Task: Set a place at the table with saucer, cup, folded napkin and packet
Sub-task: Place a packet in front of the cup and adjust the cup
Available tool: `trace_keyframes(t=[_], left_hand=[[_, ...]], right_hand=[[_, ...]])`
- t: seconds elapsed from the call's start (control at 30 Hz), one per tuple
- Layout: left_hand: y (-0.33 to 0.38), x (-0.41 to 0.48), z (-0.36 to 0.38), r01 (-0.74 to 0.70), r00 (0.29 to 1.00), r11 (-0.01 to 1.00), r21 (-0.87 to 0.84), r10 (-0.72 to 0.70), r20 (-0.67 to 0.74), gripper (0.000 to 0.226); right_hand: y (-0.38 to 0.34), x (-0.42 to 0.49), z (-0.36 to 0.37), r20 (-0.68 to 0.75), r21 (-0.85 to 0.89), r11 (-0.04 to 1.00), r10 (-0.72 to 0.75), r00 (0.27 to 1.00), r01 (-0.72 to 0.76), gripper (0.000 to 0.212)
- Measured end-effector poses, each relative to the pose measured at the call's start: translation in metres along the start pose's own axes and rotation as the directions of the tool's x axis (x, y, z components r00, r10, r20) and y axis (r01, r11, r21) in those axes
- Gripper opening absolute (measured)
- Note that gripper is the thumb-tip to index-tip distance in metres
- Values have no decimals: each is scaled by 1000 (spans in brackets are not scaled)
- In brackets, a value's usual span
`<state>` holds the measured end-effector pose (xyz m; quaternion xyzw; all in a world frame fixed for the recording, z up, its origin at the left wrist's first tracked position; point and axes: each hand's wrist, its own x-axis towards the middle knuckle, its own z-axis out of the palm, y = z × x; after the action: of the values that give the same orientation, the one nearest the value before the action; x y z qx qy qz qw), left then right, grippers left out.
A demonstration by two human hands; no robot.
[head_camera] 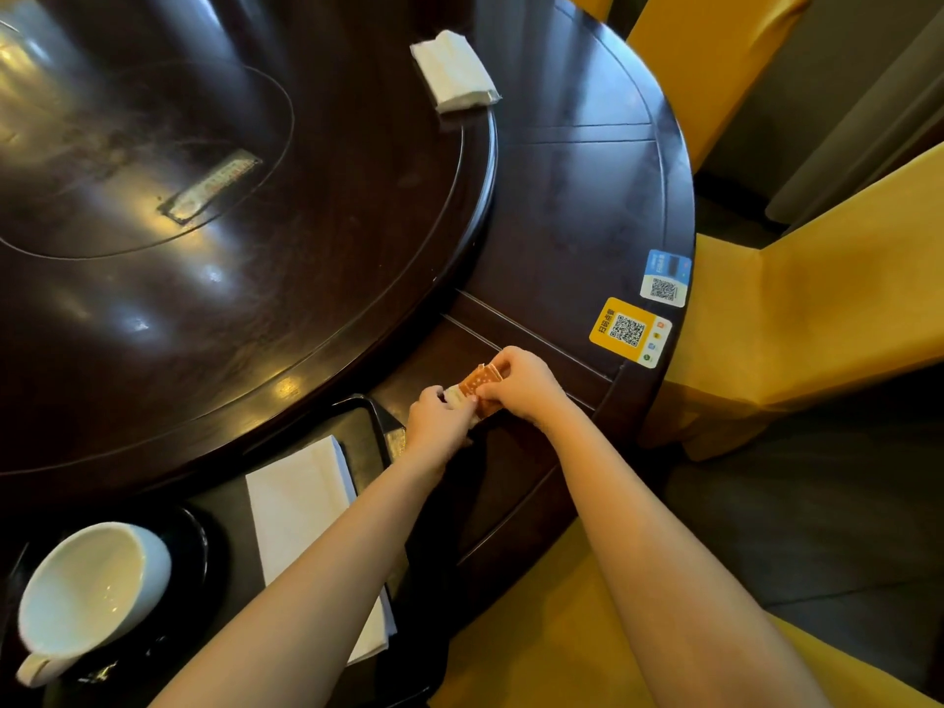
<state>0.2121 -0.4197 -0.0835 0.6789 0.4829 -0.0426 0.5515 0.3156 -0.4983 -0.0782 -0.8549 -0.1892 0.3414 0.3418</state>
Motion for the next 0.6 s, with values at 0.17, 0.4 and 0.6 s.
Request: trace_keyframes(t=[0.17, 0.4, 0.6], left_hand=[[18, -24, -21, -96, 993, 909, -405, 115, 24, 29], [20, -51, -70, -387, 922, 882, -269, 364, -133, 19], [-15, -79, -138, -477, 853, 874, -95, 434, -291, 17]], right_hand=[[-16, -19, -21, 6, 316, 947, -64, 998, 58, 24], [-50, -51, -15, 21, 296, 928, -243, 970, 226, 29], [-95, -79, 37, 104, 353, 888, -348, 932, 293, 27]])
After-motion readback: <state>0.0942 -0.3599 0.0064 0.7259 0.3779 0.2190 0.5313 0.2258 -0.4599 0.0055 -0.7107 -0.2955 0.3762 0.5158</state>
